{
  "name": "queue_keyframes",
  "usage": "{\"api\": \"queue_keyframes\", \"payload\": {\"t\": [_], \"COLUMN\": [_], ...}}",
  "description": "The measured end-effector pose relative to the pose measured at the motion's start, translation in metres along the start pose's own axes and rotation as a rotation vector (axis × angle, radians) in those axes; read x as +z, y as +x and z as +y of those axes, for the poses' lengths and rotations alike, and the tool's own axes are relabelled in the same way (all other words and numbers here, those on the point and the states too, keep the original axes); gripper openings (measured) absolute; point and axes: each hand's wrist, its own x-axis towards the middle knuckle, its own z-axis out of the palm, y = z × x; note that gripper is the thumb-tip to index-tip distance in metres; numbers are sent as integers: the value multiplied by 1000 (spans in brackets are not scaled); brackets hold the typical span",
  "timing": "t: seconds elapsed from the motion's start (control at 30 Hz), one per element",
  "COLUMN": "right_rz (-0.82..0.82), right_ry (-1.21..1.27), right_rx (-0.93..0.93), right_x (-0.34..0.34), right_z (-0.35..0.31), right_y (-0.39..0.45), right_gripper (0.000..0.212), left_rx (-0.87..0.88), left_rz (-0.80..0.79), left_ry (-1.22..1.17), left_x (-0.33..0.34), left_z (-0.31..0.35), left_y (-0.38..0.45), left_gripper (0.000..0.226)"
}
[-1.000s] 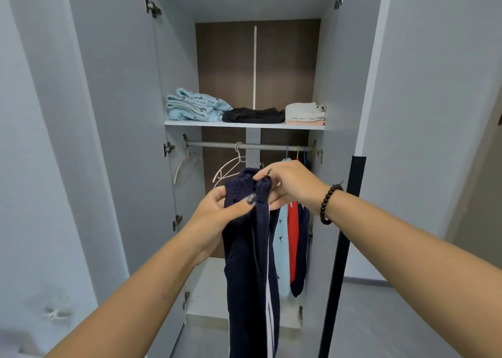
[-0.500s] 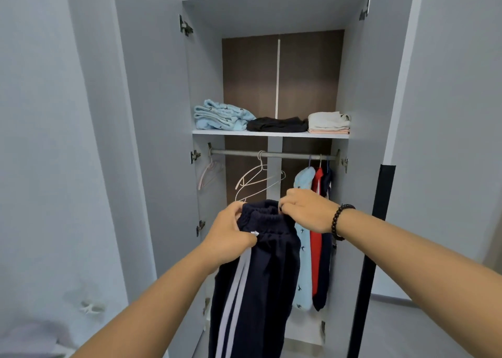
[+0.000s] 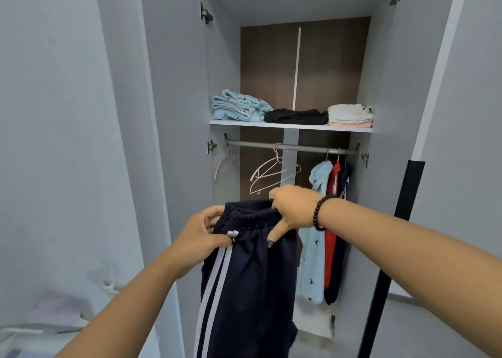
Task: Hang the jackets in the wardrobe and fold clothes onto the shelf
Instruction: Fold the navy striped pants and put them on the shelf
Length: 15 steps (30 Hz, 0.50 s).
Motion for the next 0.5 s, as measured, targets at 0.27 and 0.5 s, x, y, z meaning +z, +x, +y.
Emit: {"api": "queue_keyframes", "payload": {"t": [0.27,0.5], "right_rz": [371,494], "right_ry": [342,1059], "right_rx": [50,385], "right_x": [-17,-19], "right_z": [-2,-30], "right_y": [25,37], "right_gripper": [47,42], "left_rx": [41,-29], "left_rz": [82,258], "left_ry": [-69,-296], "left_x": [-11,8], "left_z": [10,11], "left_y": [-3,2], "left_gripper": [27,22]}}
